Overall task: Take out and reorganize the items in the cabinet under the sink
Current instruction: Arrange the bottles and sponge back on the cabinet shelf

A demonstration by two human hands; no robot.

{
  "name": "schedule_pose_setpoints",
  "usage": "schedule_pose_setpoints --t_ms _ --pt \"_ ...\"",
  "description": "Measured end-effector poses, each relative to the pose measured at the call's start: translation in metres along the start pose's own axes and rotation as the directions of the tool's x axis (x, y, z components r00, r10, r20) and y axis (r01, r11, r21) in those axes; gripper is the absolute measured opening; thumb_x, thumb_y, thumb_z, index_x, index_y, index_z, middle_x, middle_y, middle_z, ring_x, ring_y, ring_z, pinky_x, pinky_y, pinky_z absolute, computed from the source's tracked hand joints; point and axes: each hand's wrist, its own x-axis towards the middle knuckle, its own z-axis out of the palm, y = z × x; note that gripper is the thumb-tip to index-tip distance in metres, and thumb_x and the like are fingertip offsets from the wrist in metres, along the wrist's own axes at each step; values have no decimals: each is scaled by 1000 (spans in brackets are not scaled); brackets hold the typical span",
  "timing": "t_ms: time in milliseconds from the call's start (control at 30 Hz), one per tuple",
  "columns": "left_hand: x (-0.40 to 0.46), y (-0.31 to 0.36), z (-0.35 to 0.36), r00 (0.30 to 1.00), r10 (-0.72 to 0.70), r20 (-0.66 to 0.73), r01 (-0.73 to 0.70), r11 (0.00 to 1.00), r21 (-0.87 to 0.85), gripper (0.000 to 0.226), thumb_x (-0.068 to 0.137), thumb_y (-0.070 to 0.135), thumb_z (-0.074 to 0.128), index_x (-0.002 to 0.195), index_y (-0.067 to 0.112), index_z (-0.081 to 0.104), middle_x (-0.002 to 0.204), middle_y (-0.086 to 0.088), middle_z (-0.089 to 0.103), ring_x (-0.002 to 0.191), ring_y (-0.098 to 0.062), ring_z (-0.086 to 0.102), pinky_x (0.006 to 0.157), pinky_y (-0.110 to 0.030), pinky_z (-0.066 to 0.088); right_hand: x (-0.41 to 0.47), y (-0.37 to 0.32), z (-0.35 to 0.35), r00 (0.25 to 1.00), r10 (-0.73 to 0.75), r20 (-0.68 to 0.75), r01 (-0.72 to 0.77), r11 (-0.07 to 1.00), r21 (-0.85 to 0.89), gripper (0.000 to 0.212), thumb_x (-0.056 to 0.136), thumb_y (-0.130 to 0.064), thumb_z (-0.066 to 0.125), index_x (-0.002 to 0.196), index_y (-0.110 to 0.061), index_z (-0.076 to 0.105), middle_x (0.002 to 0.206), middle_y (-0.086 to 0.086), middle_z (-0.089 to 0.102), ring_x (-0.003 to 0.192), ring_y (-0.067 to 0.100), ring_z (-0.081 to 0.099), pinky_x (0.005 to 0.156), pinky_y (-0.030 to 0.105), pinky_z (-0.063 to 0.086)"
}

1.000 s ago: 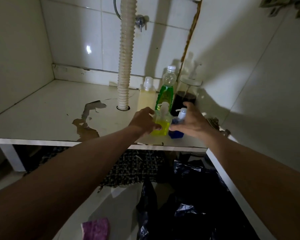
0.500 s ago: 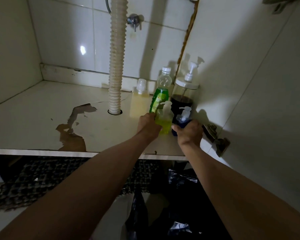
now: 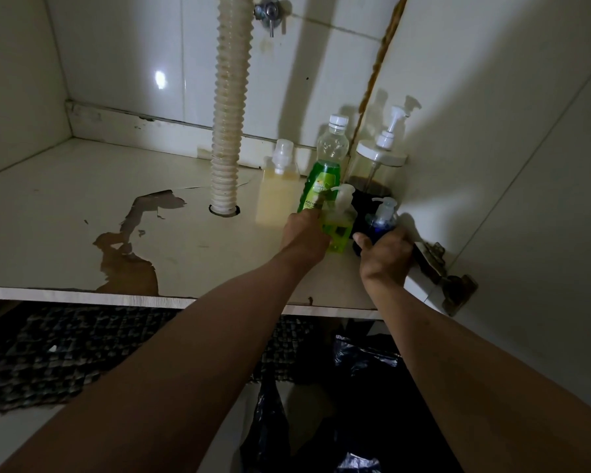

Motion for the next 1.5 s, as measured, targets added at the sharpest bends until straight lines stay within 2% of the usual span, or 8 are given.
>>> schedule_pose_setpoints --t_ms 400,600,733,833,1033,1100,1233,1500 --pt "-31 -9 -42 996 37 83 -34 999 -39 56 84 23 75 133 8 54 123 -13 63 110 -26 61 86 -30 52 -12 -3 0 975 222 19 -223 967 124 68 83 -37 79 134 1 53 132 20 60 118 36 60 95 38 49" --pt "-95 -44 -109 983 168 79 -168 986 -6 18 82 23 73 99 17 69 83 4 69 79 -12 65 70 -19 50 -70 -30 -21 978 -200 55 200 980 6 30 92 -36 64 113 -15 67 111 5 72 106 22 65 88 31 50" --pt "-155 -77 -153 911 384 148 -392 920 25 4 82 16 70 82 14 68 69 2 67 62 -14 63 58 -28 52 -132 -45 -26 741 -640 200 633 767 110 18 90 -30 67 99 -14 71 82 -2 73 70 10 63 65 22 49" --pt "-192 -107 -172 878 290 380 -371 915 158 11 80 20 73 87 16 65 74 7 64 67 -15 64 61 -28 54 -178 -45 -18 499 -746 442 721 640 266 11 87 -27 70 93 -18 71 76 -6 71 57 8 61 56 21 47" --pt "-251 -158 -190 666 -325 671 -145 826 544 82 70 54 81 133 13 48 122 -2 59 103 -17 55 86 -26 49 -247 -23 5 95 -348 933 772 617 152 48 81 -34 76 124 -22 57 113 -3 62 87 12 60 67 25 50" --pt "-266 -170 -188 568 -463 680 59 848 527 73 74 53 79 127 14 49 111 -2 61 92 -16 59 77 -26 54 -263 -10 9 -11 -244 970 843 520 141 77 80 -35 79 145 -24 38 134 0 53 106 16 57 81 21 49" --pt "-295 -193 -167 434 -635 639 577 741 345 16 90 22 71 87 10 60 65 1 55 51 -11 53 56 -22 47 -293 13 19 -108 -201 974 823 531 201 90 80 -31 81 152 -23 27 144 3 44 123 21 52 106 29 43" --pt "-283 -177 -153 570 -666 482 715 690 108 19 87 -4 64 106 -5 66 97 -15 68 96 -29 67 84 -40 58 -289 16 20 -73 -344 936 728 623 286 70 84 -26 78 143 -25 39 125 4 60 105 16 62 94 32 55"
